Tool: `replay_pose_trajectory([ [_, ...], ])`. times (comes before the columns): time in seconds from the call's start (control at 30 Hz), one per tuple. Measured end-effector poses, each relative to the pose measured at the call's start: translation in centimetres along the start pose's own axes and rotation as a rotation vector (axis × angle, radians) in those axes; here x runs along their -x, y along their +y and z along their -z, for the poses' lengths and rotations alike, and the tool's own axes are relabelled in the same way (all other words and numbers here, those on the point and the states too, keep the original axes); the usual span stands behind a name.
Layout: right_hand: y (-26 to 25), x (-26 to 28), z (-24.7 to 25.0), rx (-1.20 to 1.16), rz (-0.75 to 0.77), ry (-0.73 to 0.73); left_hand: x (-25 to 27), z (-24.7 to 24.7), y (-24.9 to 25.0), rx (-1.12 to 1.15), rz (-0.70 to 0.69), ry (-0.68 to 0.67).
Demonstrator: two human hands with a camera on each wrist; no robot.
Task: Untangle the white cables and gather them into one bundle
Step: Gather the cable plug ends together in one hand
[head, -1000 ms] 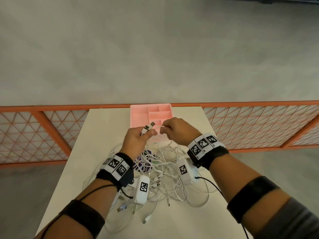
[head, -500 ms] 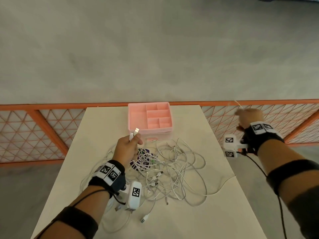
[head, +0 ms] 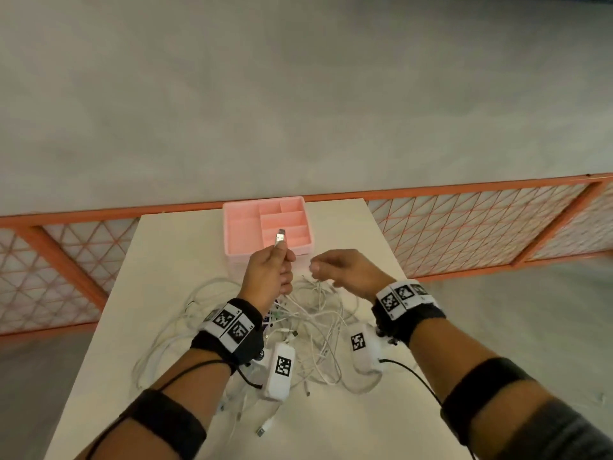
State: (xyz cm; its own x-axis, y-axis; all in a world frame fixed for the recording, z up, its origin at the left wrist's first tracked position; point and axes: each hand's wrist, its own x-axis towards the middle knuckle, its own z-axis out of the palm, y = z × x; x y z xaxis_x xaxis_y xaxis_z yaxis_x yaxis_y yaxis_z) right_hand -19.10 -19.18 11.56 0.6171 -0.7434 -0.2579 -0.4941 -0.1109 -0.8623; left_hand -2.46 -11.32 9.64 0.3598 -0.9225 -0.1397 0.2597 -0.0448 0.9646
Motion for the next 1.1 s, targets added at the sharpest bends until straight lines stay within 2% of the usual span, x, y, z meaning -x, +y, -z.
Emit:
replay_pose_trajectory([
  [0.07,-1.0,-0.5,-3.1,-0.008,0.061,-0.166,-0.1,-0.2,0.4,-0.034,-0.052,0.047],
  [0.1,-1.2,-0.7,-4.3,-0.056,0.084,-0.200,-0.1,0.0,0.8,-0.032,-0.071,0.077],
  [0.33,-0.3,-1.3,-7.0,-0.176,0.128,-0.200,0.0,2.3,2.4,0.065,-0.054,0.140],
  [0.47,0.8,-1.3,-7.5,-0.058,0.138,-0.153,-0.1,2.4,1.7,0.205,0.083,0.141],
  [0.53,1.8,-1.2,-7.1,0.048,0.141,-0.113,-0.1,2.7,1.1,0.243,0.082,0.151],
  [0.7,6.4,0.1,-1.8,0.254,0.028,0.022,-0.5,5.0,2.2,0.342,-0.023,0.216],
  [0.87,11.1,1.3,6.1,0.411,-0.132,0.133,-1.1,7.3,3.6,0.323,-0.033,0.297],
  [0.97,12.1,2.0,9.7,0.449,-0.178,0.215,-1.0,7.3,3.6,0.305,-0.010,0.282],
  [1.1,12.4,2.9,12.1,0.519,-0.204,0.263,-0.7,6.4,3.0,0.258,0.016,0.219],
])
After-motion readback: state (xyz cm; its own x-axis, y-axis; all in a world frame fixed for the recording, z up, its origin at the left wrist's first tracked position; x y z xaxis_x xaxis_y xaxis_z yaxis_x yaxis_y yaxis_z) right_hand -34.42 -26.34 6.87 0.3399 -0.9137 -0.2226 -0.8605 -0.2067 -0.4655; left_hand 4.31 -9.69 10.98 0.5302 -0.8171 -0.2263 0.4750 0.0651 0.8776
